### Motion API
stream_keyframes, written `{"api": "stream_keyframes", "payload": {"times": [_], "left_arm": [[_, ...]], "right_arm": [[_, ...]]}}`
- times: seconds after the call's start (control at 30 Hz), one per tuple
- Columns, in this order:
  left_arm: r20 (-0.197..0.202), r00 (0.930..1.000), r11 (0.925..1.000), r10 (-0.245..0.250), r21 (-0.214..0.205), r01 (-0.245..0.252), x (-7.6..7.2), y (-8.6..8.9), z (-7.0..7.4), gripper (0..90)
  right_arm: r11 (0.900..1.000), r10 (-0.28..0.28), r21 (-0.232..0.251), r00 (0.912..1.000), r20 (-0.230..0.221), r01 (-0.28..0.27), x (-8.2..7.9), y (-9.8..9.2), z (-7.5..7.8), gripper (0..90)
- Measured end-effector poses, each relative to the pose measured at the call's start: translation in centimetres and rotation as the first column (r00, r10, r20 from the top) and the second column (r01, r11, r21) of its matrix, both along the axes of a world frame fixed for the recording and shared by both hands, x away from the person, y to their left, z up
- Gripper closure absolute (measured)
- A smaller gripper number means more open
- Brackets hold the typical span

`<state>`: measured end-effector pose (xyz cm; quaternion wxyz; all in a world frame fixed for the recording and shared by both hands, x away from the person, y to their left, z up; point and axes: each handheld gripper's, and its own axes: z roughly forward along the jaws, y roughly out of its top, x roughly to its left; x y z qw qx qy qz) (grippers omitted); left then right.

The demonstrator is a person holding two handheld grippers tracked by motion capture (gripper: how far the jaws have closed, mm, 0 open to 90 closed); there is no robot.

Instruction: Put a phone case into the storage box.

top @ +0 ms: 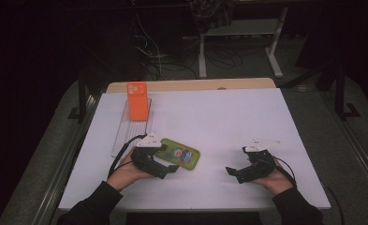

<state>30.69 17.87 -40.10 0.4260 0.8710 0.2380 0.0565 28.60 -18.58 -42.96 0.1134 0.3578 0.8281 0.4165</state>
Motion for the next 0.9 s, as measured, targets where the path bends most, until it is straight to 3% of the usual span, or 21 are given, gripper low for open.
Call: {"api": "stream_keyframes", "payload": {"times": [0.13,0.4,0.9], "left_arm": [[0.01,0.9997,0.9997,-0.023,0.008,0.023,-0.4,0.0,0.1,0.0],[0.01,0.9986,0.9985,-0.051,0.017,0.051,-1.1,-0.2,-0.3,0.0],[0.018,0.9988,0.9989,-0.046,0.013,0.046,-1.1,-0.1,-0.6,0.0]], "right_arm": [[0.9999,0.007,-0.008,0.9999,-0.01,-0.007,0.1,0.2,0.0,0.0],[0.9995,0.029,-0.014,0.9995,-0.013,-0.029,0.5,0.8,0.8,0.0],[0.9938,0.107,-0.026,0.9928,-0.055,-0.108,2.4,3.9,3.0,2.1]]}}
